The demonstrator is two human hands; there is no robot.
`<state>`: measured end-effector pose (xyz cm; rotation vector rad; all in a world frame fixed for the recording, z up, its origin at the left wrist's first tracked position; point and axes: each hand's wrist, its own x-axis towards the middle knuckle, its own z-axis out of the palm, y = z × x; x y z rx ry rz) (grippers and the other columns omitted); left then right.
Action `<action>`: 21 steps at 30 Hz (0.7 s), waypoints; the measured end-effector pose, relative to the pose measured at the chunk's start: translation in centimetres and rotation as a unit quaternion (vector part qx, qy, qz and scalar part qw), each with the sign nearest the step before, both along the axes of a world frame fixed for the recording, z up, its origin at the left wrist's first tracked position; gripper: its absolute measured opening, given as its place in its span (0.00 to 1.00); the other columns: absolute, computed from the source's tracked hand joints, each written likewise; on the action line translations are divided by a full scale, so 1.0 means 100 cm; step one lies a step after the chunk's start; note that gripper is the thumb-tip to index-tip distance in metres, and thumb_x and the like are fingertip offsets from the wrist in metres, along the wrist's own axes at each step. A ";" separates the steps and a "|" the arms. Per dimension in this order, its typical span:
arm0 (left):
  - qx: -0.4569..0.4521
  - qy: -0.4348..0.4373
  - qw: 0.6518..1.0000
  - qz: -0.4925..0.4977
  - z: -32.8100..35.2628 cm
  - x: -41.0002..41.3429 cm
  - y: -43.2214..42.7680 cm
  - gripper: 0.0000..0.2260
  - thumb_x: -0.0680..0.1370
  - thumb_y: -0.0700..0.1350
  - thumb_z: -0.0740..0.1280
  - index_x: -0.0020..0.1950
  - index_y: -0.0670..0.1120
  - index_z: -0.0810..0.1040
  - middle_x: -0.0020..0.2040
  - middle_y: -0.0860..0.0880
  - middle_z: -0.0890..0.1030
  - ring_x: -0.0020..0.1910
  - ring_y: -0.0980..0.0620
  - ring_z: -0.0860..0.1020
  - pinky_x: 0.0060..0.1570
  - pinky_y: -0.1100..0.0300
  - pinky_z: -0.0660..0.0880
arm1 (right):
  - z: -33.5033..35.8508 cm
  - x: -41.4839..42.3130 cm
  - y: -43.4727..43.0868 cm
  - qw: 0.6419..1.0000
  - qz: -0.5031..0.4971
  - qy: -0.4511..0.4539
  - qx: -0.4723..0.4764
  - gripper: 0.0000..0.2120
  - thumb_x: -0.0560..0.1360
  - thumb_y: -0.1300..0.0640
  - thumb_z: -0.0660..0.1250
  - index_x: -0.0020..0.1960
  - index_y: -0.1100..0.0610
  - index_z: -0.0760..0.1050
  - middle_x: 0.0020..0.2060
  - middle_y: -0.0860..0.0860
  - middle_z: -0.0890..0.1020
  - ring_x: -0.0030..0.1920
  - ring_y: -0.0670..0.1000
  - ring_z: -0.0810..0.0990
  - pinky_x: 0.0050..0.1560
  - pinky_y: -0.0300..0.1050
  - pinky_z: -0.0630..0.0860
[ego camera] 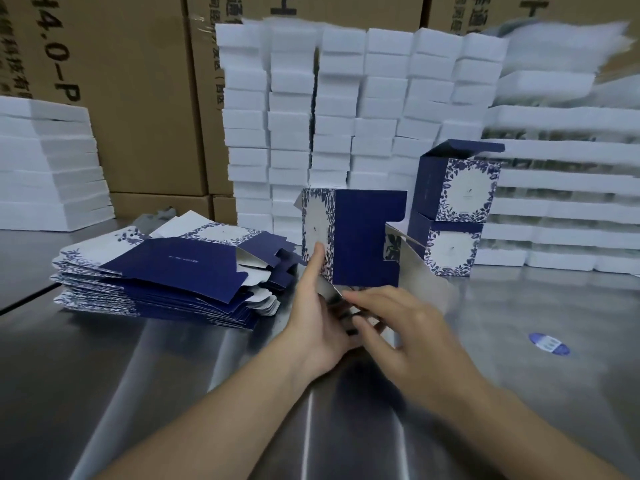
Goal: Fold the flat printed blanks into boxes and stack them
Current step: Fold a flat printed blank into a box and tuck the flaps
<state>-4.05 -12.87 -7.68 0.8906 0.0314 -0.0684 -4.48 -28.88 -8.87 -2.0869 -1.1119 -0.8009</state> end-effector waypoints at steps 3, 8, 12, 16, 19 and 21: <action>-0.018 0.008 1.000 0.002 -0.001 0.001 0.002 0.33 0.71 0.73 0.72 0.60 0.47 0.89 0.69 0.41 0.82 0.62 0.40 0.82 0.70 0.44 0.74 | 0.008 -0.011 -0.002 0.999 -0.010 -0.006 0.030 0.09 0.80 0.50 0.68 0.58 0.48 0.84 0.49 0.40 0.84 0.51 0.44 0.83 0.50 0.45 0.80; -0.056 0.006 0.998 0.003 -0.003 0.001 0.000 0.29 0.71 0.69 0.75 0.60 0.46 0.88 0.70 0.41 0.81 0.61 0.39 0.83 0.60 0.43 0.79 | 0.017 -0.019 -0.002 0.995 -0.021 -0.027 0.096 0.09 0.79 0.52 0.66 0.45 0.51 0.83 0.38 0.41 0.83 0.40 0.45 0.82 0.40 0.49 0.80; -0.051 -0.003 0.999 -0.004 -0.006 0.001 -0.001 0.29 0.72 0.69 0.74 0.59 0.47 0.89 0.66 0.41 0.84 0.62 0.37 0.84 0.71 0.36 0.73 | 0.022 -0.019 -0.004 0.987 -0.025 -0.055 0.146 0.11 0.79 0.53 0.65 0.40 0.53 0.81 0.33 0.41 0.81 0.35 0.45 0.81 0.36 0.48 0.79; -0.038 0.002 0.999 0.007 -0.006 0.001 -0.003 0.27 0.72 0.68 0.73 0.57 0.48 0.89 0.65 0.41 0.84 0.62 0.38 0.84 0.69 0.39 0.74 | 0.029 -0.018 -0.009 0.970 -0.029 -0.051 0.237 0.11 0.79 0.54 0.64 0.40 0.54 0.80 0.34 0.45 0.82 0.37 0.47 0.82 0.39 0.45 0.79; -0.038 0.002 0.999 0.013 -0.008 0.002 -0.003 0.26 0.69 0.66 0.76 0.57 0.48 0.88 0.57 0.40 0.85 0.53 0.39 0.83 0.65 0.42 0.76 | 0.035 -0.017 -0.008 0.950 -0.013 0.018 0.311 0.08 0.79 0.56 0.64 0.43 0.52 0.79 0.39 0.44 0.83 0.44 0.48 0.84 0.47 0.41 0.80; -0.050 0.006 0.999 0.015 -0.009 0.004 -0.003 0.23 0.69 0.64 0.77 0.54 0.48 0.88 0.52 0.42 0.83 0.50 0.40 0.81 0.62 0.44 0.76 | 0.038 -0.013 -0.010 0.943 -0.024 0.040 0.329 0.05 0.79 0.57 0.64 0.47 0.53 0.79 0.43 0.44 0.83 0.48 0.51 0.83 0.52 0.50 0.81</action>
